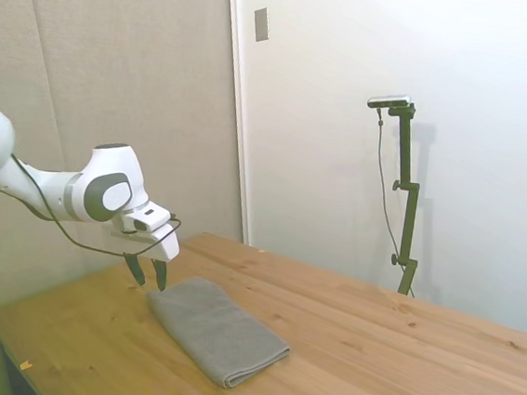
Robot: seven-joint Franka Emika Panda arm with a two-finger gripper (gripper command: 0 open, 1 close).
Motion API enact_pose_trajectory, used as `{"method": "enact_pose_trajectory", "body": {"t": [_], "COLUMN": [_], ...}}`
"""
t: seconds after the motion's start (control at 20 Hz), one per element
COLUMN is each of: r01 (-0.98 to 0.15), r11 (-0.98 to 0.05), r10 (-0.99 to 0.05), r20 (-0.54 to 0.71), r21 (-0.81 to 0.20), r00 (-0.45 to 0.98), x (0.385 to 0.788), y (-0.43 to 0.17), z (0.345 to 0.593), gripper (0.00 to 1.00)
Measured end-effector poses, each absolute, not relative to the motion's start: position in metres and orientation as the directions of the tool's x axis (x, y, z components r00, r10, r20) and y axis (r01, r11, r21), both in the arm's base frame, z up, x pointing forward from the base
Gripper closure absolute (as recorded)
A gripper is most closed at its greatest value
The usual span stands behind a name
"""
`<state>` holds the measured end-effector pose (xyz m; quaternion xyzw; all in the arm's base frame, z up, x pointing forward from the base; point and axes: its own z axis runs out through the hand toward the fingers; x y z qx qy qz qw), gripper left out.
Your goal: Unfold the towel
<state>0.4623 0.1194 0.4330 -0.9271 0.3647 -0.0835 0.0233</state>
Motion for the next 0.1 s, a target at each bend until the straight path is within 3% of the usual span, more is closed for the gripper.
{"method": "enact_pose_trajectory", "body": {"t": [0.1], "r01": [-0.742], "r11": [-0.665], "r10": [-0.746], "r20": [0.135], "r21": [-0.086], "r00": [0.653], "x": [0.434], "y": [0.096], "z": [0.440], "gripper": [0.00]}}
